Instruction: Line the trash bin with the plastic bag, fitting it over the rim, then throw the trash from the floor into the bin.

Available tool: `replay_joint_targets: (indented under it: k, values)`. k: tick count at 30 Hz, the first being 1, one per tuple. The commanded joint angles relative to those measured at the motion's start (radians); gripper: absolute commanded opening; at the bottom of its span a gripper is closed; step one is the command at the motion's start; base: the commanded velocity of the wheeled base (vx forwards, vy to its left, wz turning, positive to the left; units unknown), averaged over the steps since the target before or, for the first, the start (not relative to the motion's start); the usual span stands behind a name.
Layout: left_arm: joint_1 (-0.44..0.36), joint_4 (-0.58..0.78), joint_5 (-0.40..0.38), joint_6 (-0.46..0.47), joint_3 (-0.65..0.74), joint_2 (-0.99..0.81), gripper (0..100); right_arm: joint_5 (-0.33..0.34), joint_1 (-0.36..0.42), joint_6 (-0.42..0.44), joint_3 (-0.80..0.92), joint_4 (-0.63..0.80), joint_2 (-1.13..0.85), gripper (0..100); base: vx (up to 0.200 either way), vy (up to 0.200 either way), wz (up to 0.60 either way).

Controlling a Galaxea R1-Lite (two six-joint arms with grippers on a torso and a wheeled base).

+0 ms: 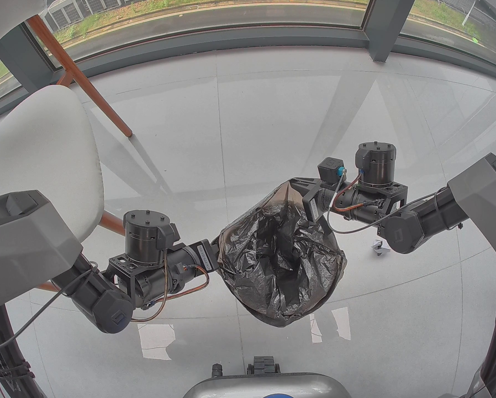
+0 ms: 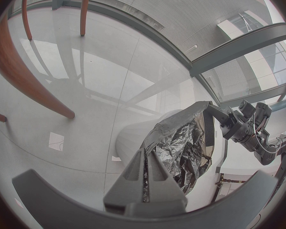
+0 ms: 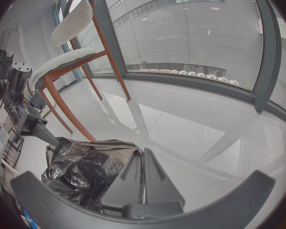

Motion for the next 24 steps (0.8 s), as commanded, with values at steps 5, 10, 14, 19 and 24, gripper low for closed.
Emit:
replay_joint_targets:
  k: [5, 10, 14, 19, 24]
  values:
    - [0.002, -0.002, 0.000, -0.001, -0.010, 0.009, 0, 0.003, -0.017, -0.002, -0.018, -0.002, 0.035, 0, 0.000, 0.000, 0.00]
    - [0.005, -0.002, 0.000, 0.001, -0.023, 0.012, 0, 0.016, -0.024, -0.004, -0.031, -0.007, 0.055, 0, 0.000, 0.000, 0.00]
    - [0.007, -0.005, 0.000, 0.001, -0.026, 0.026, 0, 0.018, -0.024, -0.002, -0.049, -0.036, 0.073, 0, 0.000, 0.000, 0.00]
    - [0.007, -0.005, 0.000, 0.001, -0.026, 0.029, 0, 0.016, -0.024, -0.002, -0.063, -0.036, 0.077, 0, 0.000, 0.000, 0.00]
    - [0.007, -0.005, 0.000, 0.001, -0.026, 0.030, 0, 0.015, -0.030, -0.002, -0.072, -0.036, 0.080, 0, 0.000, 0.000, 0.00]
